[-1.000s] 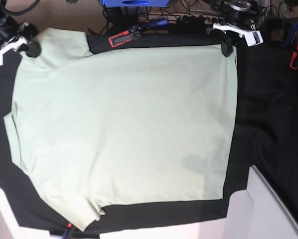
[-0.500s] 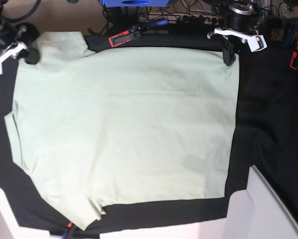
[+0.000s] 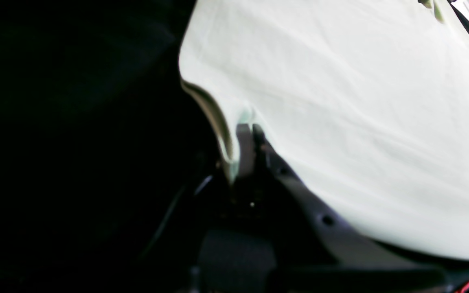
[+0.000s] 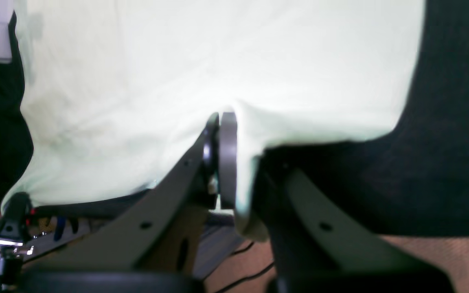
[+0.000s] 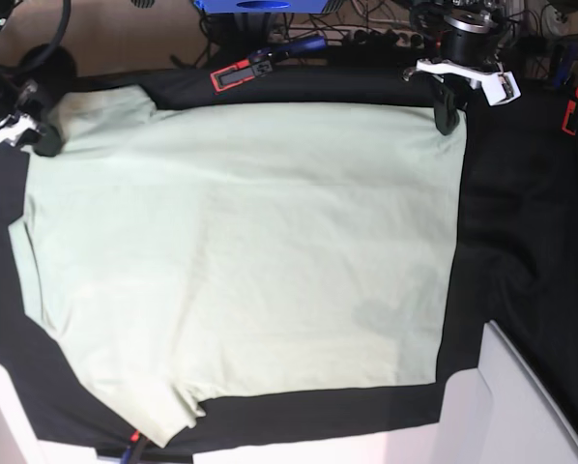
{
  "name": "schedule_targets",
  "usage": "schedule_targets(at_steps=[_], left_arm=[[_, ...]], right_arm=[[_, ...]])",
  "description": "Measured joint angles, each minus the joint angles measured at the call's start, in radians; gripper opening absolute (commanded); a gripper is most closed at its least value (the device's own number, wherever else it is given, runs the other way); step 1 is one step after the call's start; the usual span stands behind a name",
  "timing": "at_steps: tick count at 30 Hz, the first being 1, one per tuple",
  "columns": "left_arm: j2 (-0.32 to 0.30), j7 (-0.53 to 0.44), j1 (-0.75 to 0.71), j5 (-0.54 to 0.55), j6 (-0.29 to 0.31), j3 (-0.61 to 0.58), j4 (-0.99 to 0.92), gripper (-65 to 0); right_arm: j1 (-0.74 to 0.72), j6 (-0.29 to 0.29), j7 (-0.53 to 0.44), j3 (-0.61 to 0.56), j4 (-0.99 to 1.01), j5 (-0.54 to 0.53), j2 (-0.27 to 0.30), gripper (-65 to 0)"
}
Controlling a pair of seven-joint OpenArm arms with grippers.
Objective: Fold the T-shirt properly
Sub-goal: 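Lift the shoulder edges and pull them across the shirt toward the hem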
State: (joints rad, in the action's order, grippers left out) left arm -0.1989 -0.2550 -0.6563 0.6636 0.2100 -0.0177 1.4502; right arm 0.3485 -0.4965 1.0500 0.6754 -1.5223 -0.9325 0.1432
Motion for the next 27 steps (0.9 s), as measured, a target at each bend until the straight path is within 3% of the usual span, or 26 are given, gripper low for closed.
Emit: schedule_targets(at_steps=[5, 7, 10, 19, 23, 27], left_arm=[[0.002, 0.0, 0.014, 0.003, -0.053, 0.0, 0.029, -65.0], [0.003, 0.0, 0.034, 0.006, -0.052, -0.002, 0.029, -65.0], [0.002, 0.0, 0.047, 0.007, -0.052, 0.0, 0.035, -65.0], [0.003, 0.005, 0.103, 0.006, -0.053, -0.001, 0.024, -65.0], [0.003, 0.083, 0.138, 0.006, -0.072, -0.001, 0.021, -65.0], [0.005, 0.09, 0.182, 0.007, -0.075, -0.001, 0.021, -65.0]], right_arm=[[-0.051, 0.0, 0.06, 0.0, 0.005, 0.01, 0.006, -64.9], [-0.068, 0.001, 0.055, 0.0, 0.005, 0.004, 0.008, -64.9], [-0.08, 0.056, 0.059, 0.0, 0.006, 0.004, 0.008, -64.9], [-0.161, 0.056, 0.06, -0.004, 0.096, -0.001, 0.058, -64.9], [-0.18, 0.06, 0.07, -0.004, 0.151, 0.008, 0.078, -64.9], [-0.221, 0.06, 0.063, -0.004, 0.168, 0.003, 0.094, -64.9]])
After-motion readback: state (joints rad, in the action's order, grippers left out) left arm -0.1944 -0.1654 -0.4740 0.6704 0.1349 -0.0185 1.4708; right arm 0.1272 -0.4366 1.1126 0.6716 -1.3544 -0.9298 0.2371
